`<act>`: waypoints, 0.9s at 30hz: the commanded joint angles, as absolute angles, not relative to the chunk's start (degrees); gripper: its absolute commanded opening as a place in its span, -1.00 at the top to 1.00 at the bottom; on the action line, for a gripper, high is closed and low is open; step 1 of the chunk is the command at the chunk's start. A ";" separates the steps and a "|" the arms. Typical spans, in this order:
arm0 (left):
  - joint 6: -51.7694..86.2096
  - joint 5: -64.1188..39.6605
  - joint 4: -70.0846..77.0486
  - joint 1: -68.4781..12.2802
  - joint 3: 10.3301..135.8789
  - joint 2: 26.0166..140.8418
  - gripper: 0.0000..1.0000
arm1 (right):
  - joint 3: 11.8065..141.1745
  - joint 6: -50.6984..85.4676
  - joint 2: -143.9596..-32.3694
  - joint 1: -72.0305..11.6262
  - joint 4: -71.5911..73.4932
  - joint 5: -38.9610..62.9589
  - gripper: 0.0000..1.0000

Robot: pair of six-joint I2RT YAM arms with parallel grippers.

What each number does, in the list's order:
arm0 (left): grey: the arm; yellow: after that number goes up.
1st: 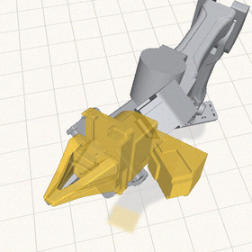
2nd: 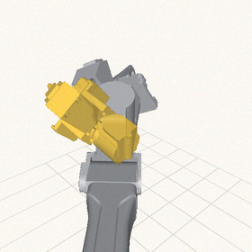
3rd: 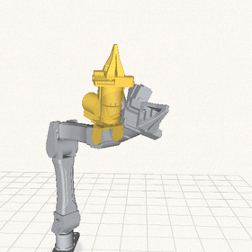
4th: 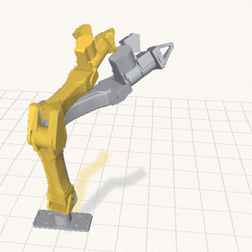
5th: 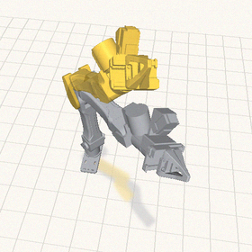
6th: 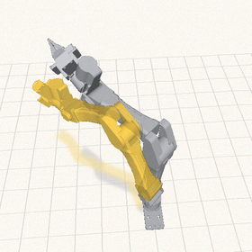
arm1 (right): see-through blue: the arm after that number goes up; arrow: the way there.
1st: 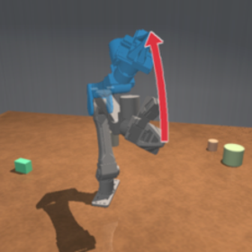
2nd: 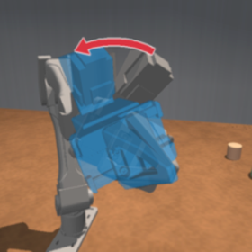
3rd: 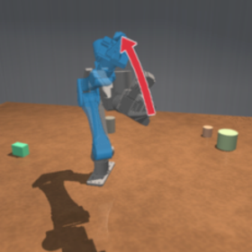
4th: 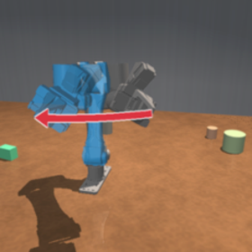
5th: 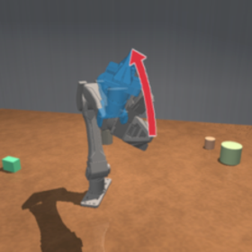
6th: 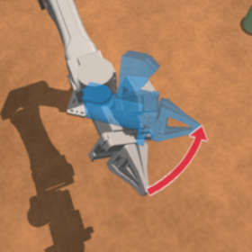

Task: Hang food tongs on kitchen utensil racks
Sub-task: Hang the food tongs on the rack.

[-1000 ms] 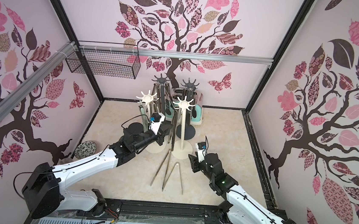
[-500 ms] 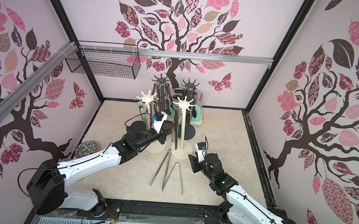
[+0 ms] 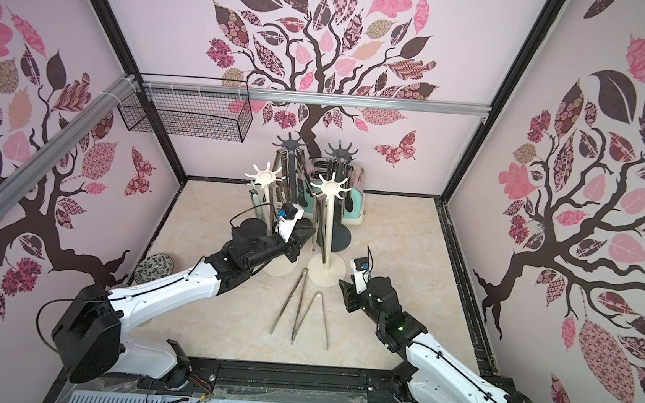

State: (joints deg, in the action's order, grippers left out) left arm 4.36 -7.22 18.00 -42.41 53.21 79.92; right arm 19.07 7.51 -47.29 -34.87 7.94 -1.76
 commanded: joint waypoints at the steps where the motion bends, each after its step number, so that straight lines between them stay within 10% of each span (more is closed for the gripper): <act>1: 4.39 -7.92 17.67 -42.36 53.93 80.16 0.70 | 19.17 7.03 -47.33 -35.07 8.26 -2.20 0.08; 27: 12.15 -6.07 16.01 -42.98 35.66 62.66 0.59 | 24.16 19.27 -52.94 -36.03 -3.15 1.02 0.08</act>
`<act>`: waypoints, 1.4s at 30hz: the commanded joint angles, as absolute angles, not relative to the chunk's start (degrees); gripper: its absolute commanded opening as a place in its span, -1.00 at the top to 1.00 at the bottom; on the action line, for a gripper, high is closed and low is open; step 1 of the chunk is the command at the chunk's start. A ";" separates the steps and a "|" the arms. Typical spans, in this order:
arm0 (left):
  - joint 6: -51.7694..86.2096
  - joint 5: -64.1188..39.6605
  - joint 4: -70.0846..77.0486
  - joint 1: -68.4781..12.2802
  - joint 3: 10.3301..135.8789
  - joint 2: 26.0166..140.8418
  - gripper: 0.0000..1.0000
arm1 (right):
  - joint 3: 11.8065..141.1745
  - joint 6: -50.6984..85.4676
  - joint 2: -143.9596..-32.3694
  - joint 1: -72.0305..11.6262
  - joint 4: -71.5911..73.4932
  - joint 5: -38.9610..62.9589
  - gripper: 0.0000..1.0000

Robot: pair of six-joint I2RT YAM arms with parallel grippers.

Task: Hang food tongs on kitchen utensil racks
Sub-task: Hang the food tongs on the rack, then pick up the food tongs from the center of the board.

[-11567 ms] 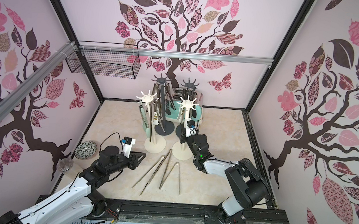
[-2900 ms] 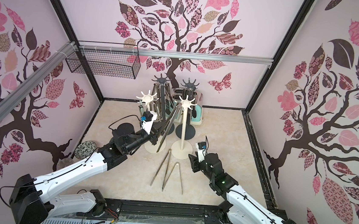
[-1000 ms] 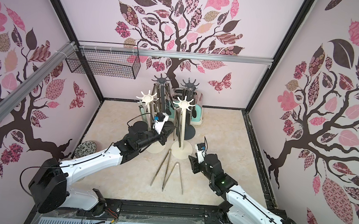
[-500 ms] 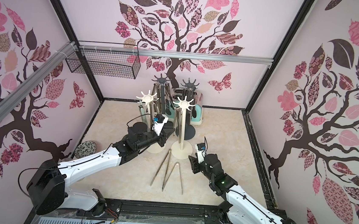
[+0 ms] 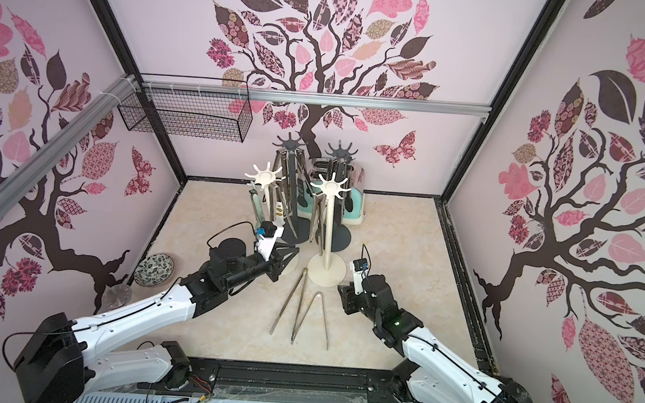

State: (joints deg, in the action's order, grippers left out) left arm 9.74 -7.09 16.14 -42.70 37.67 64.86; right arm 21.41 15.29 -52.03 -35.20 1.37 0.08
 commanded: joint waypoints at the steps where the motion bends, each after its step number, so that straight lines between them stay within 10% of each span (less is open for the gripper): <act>1: 12.59 -5.59 15.70 -43.07 34.62 61.69 0.59 | 24.33 20.29 -53.58 -36.44 -4.11 1.21 0.08; 42: 18.02 -0.06 3.61 -42.98 23.29 45.26 0.54 | 42.96 32.16 -87.11 -55.72 -25.53 -7.27 0.24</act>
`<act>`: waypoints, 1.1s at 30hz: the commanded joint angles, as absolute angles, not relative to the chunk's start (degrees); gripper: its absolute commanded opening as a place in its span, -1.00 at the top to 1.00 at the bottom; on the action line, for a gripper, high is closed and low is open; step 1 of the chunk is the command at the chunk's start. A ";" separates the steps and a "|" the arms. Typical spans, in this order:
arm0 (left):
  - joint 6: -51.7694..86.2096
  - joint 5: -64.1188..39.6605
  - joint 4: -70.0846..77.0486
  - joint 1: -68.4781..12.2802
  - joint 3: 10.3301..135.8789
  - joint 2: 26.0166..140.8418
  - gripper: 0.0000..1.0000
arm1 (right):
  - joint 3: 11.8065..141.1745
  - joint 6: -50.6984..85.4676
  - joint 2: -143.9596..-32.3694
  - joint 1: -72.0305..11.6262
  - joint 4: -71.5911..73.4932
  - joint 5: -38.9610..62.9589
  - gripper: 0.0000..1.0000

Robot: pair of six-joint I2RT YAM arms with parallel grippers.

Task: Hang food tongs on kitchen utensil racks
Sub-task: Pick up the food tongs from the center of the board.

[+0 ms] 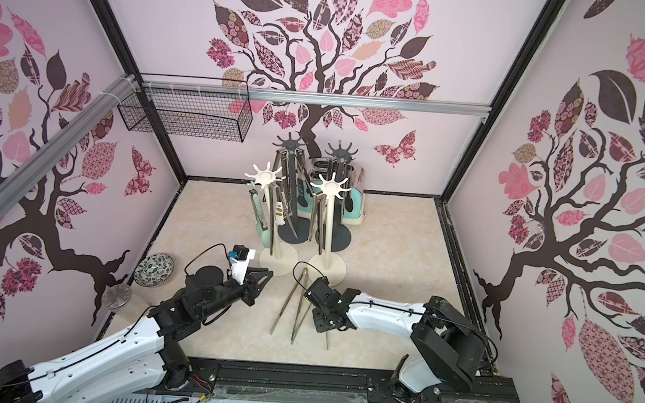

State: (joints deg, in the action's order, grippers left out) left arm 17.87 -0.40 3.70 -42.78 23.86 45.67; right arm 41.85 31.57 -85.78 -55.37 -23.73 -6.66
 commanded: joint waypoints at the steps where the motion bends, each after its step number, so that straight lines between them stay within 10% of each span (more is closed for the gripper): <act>1: 18.04 -0.02 3.60 -43.02 23.35 45.27 0.54 | 42.90 32.15 -87.43 -55.80 -25.55 -7.25 0.26; 33: 18.83 1.14 1.24 -42.98 22.46 42.45 0.54 | 40.19 31.81 -84.32 -55.82 -26.89 -12.42 1.00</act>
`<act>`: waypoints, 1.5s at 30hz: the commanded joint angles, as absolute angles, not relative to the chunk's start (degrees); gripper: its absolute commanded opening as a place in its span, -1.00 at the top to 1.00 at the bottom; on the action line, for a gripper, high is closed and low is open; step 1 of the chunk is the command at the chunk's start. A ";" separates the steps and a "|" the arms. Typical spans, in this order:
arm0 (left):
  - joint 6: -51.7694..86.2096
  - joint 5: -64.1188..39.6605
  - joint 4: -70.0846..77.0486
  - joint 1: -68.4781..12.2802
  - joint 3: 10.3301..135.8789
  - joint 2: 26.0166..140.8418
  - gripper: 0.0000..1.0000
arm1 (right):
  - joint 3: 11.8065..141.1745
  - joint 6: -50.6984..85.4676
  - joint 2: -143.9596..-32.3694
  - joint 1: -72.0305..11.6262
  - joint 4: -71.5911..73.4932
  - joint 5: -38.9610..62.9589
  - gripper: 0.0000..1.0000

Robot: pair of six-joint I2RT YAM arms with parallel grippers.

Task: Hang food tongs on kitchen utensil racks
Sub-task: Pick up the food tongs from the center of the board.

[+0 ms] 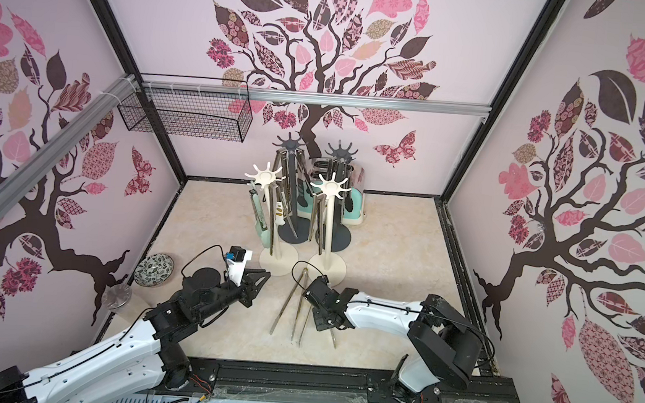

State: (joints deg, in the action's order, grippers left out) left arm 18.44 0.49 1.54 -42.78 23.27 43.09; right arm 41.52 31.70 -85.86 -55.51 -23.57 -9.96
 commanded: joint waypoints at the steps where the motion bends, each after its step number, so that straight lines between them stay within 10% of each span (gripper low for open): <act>1: 18.87 1.20 1.21 -42.98 22.47 42.41 0.54 | 39.99 31.75 -83.57 -55.77 -27.02 -13.16 1.00; 22: 19.25 0.48 2.20 -42.98 22.06 42.79 0.54 | 32.07 16.27 -49.44 -35.79 -12.59 -12.12 1.00; 45: 19.86 -2.04 5.43 -43.02 20.24 43.15 0.54 | 38.98 -1.21 -41.01 -28.43 6.34 -1.72 1.00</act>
